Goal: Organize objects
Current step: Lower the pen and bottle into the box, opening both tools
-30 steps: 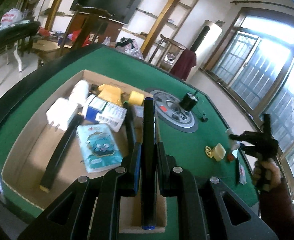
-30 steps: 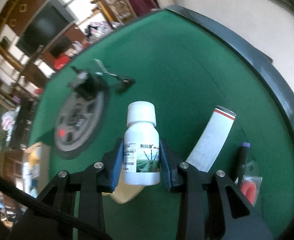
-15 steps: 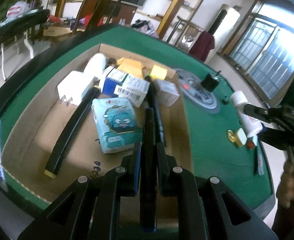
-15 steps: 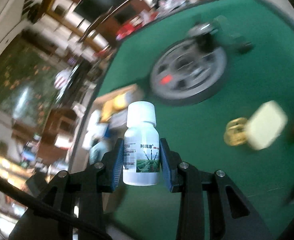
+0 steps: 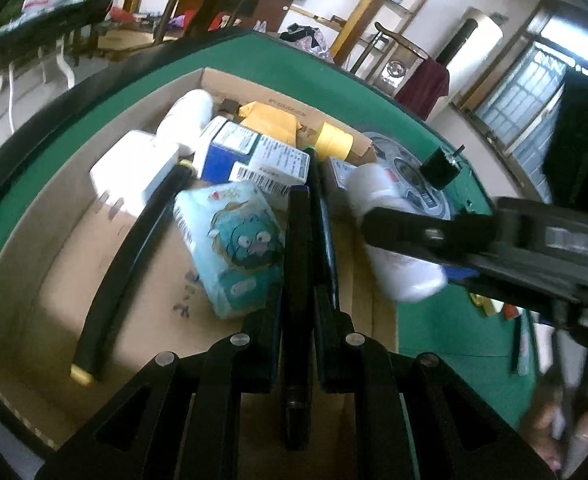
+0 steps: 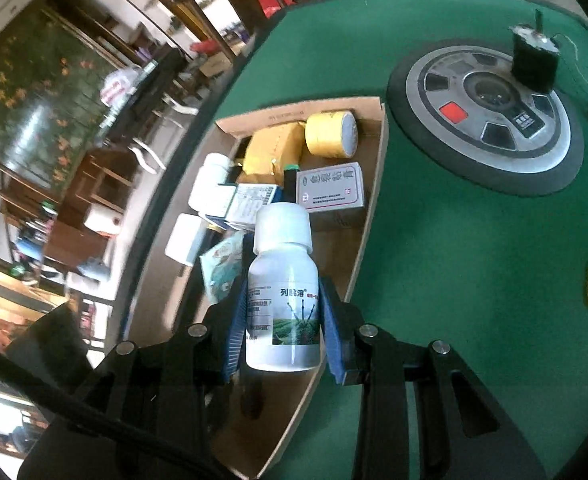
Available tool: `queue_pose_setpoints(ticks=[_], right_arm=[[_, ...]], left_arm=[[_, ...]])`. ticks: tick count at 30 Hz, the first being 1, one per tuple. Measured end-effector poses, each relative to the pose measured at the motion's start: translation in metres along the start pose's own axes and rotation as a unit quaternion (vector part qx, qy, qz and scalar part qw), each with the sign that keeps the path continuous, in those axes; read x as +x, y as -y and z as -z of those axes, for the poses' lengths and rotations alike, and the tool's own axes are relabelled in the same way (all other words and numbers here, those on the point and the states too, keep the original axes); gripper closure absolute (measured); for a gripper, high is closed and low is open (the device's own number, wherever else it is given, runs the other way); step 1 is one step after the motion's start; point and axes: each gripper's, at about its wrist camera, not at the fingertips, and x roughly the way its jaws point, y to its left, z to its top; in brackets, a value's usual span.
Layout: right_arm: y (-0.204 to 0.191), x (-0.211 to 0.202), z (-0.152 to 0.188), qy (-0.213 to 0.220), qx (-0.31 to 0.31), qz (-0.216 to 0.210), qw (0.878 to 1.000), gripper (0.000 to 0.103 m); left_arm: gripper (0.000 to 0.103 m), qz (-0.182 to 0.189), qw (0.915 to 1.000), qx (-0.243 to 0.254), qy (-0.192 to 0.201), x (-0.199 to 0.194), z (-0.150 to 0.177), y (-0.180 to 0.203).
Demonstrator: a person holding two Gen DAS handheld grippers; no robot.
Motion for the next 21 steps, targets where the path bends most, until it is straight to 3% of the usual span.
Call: queue_pose_setpoints(ticks=[4,8,9,13,15,17,21], right_arm=[[-0.008,0.013,0.004,-0.012,-0.02,0.046,0.999,0.071],[-0.014,0.013,0.006,0.008,-0.038,0.091,0.995,0.07],[-0.015,0.011,0.005,0.011,-0.039,0.098,0.994,0.07],[-0.015,0.004,0.008,0.021,-0.038,0.103,0.994,0.069],[-0.018,-0.004,0.011,0.036,-0.046,0.106,0.993,0.065],[-0.022,-0.009,0.013,0.055,-0.057,0.118,0.99,0.057],[-0.03,-0.026,0.018,0.093,-0.076,0.088,0.989,0.057]], left_arm=[[0.09,0.002,0.9996,-0.005,0.028,-0.024,0.006,-0.009],[0.069,-0.002,0.9985,-0.028,0.047,-0.043,0.011,-0.025],[0.068,0.0,0.9982,-0.034,0.05,-0.047,0.011,-0.028],[0.065,0.0,0.9976,-0.033,0.061,-0.055,0.01,-0.03],[0.055,-0.003,0.9971,-0.032,0.068,-0.058,0.009,-0.029],[0.055,-0.005,0.9968,-0.039,0.07,-0.059,0.009,-0.03],[0.055,-0.006,0.9955,-0.059,0.074,-0.065,0.011,-0.036]])
